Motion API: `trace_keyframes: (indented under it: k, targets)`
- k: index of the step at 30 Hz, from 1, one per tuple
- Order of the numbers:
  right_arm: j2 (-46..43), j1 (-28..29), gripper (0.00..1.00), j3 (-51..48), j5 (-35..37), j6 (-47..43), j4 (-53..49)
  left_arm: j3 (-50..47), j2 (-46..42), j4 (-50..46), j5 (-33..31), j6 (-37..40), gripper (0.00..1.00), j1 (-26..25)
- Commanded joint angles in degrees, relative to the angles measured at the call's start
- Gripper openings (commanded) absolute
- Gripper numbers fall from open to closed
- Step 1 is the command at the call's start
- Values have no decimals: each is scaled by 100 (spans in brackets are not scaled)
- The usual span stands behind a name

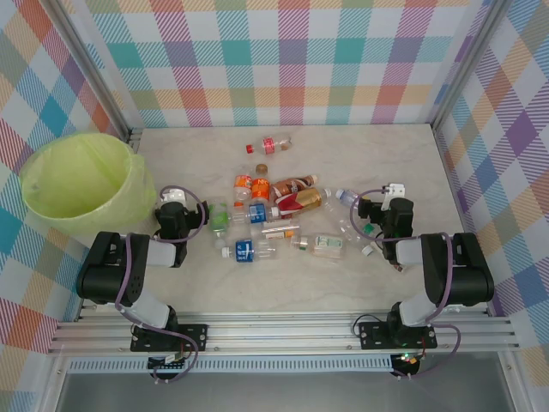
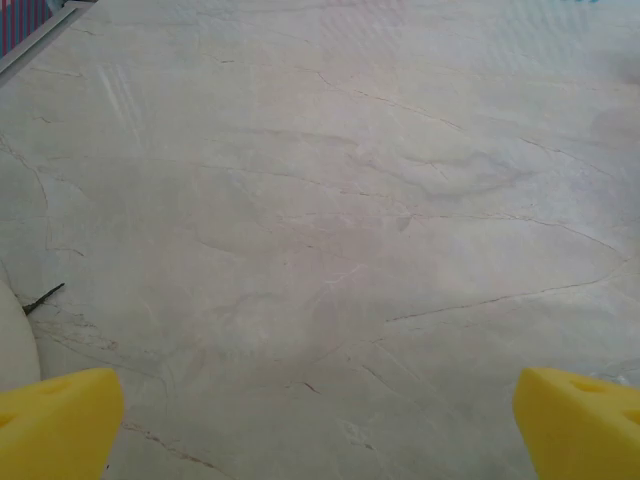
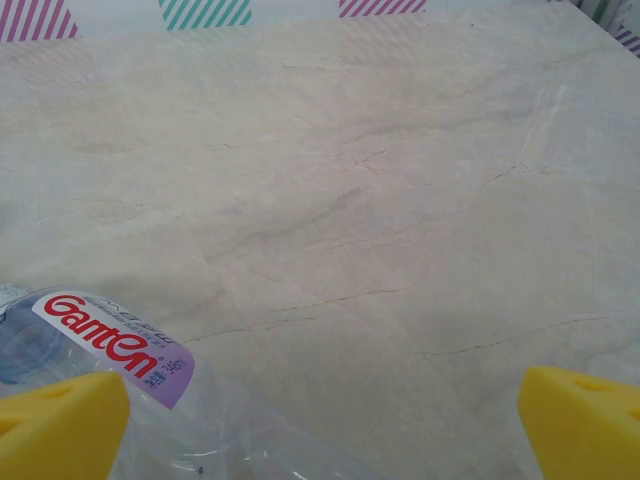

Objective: Put the plastic bottles in the bin

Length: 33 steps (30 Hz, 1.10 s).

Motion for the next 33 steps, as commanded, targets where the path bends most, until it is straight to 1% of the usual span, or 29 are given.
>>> trace_keyframes:
  k: [1,28,31,33]
  targets:
    - [-9,31,100,32,49,59,262,33,-60,171,-44,24,100,-18]
    - [-16,22,100,33,11,58,260,18,-69,190,-36,23,100,-19]
    - [-133,21,100,82,-7,52,82,90,-221,-54,87,58,100,-19]
    - [-297,25,100,68,-134,-17,-3,217,-470,-473,171,91,100,-18]
